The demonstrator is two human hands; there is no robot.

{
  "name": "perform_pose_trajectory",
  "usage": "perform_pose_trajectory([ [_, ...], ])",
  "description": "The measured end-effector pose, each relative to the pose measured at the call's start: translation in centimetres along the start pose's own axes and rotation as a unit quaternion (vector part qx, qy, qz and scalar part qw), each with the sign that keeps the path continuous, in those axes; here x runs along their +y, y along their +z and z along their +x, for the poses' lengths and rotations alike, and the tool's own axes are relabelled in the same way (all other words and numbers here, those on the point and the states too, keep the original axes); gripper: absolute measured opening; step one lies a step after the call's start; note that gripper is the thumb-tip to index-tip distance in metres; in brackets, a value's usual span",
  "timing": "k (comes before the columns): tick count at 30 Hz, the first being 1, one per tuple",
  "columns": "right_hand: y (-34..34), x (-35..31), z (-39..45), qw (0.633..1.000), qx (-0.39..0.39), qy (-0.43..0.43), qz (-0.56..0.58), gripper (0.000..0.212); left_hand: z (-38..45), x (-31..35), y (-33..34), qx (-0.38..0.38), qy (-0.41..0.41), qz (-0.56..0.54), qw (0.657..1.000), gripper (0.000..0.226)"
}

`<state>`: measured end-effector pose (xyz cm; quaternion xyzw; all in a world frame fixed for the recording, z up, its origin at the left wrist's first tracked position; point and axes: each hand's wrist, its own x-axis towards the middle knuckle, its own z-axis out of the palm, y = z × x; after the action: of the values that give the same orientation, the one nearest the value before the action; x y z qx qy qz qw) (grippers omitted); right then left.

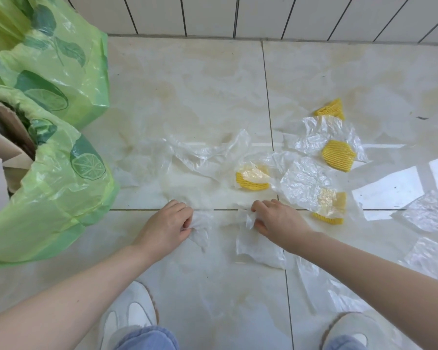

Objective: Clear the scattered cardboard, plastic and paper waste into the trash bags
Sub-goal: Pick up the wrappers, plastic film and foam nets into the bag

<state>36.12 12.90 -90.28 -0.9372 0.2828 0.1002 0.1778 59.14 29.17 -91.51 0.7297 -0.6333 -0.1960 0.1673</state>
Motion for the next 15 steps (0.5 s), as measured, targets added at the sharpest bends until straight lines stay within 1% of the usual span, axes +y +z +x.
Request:
perform_pose_trajectory([
  [3, -0.1, 0.0, 0.0, 1.0, 0.001, -0.014, -0.007, 0.024, -0.4, 0.0, -0.3, 0.008, -0.002, -0.018, 1.0, 0.035],
  [5, -0.3, 0.0, -0.1, 1.0, -0.017, -0.021, 0.0, 0.026, -0.6, -0.1, -0.6, 0.021, -0.018, -0.025, 0.999, 0.037],
  [8, -0.8, -0.1, -0.7, 0.998, -0.037, -0.042, 0.01, 0.031, -0.7, -0.1, -1.2, 0.041, -0.064, -0.037, 0.996, 0.034],
  [10, -1.4, -0.6, -0.9, 0.998, -0.04, -0.045, 0.035, 0.028, -0.6, 0.2, -1.9, 0.053, -0.103, -0.065, 0.991, 0.03],
  [13, -2.6, -1.7, -0.8, 0.993, -0.067, -0.008, 0.092, 0.02, -0.5, 0.1, -2.7, 0.074, -0.141, -0.096, 0.982, 0.054],
  [14, -2.9, -2.1, -0.7, 0.992, -0.069, 0.001, 0.105, 0.02, -0.5, 0.0, -2.8, 0.081, -0.153, -0.095, 0.98, 0.057],
  [15, -3.2, -2.6, -0.6, 0.991, -0.064, 0.001, 0.117, 0.023, -0.5, -0.1, -3.0, 0.092, -0.169, -0.092, 0.977, 0.054],
])
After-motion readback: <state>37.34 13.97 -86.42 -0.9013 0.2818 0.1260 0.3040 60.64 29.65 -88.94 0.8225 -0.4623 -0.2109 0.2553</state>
